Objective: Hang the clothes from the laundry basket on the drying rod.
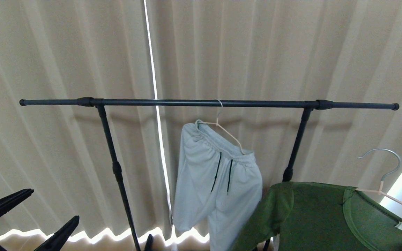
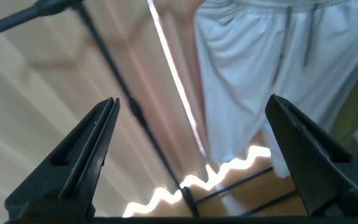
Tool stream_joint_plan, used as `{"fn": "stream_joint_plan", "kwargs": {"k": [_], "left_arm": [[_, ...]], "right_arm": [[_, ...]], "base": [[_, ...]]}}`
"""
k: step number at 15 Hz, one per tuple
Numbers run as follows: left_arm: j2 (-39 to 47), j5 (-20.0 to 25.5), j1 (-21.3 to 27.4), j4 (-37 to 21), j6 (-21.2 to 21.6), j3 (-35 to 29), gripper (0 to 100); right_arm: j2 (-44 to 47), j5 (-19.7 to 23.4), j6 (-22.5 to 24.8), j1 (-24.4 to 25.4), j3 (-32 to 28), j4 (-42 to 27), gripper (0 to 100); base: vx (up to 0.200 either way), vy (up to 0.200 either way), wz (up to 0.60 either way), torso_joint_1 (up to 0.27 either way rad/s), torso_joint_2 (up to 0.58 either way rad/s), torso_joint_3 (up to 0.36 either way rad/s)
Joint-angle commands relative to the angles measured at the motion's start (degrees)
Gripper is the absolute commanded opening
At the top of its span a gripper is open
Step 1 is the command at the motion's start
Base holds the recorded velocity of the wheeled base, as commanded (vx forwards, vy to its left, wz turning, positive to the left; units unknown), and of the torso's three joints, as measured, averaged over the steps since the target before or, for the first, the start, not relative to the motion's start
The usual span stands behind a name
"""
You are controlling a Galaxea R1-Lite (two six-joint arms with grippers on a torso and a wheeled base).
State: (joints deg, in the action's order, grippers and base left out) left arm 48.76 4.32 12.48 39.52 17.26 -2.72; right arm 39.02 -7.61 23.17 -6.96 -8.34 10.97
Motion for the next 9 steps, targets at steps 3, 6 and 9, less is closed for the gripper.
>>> {"fn": "stream_joint_plan", "kwargs": {"k": [3, 6, 9], "left_arm": [[0.1, 0.08, 0.0, 0.03, -0.12, 0.52, 100], [0.19, -0.01, 0.0, 0.03, -0.21, 0.17, 100], [0.19, -0.1, 0.0, 0.03, -0.21, -0.01, 100]], "right_arm": [[0.44, 0.05, 0.03, 0.11, 0.08, -0.07, 0], [0.44, 0.05, 0.03, 0.11, 0.69, 0.1, 0], [0.53, 0.14, 0.03, 0.11, 0.52, 0.54, 0]], "base": [[0.0, 0.0, 0.0, 0.0, 0.0, 0.0], [0.0, 0.0, 0.0, 0.0, 0.0, 0.0], [0.0, 0.0, 0.0, 0.0, 0.0, 0.0]]}}
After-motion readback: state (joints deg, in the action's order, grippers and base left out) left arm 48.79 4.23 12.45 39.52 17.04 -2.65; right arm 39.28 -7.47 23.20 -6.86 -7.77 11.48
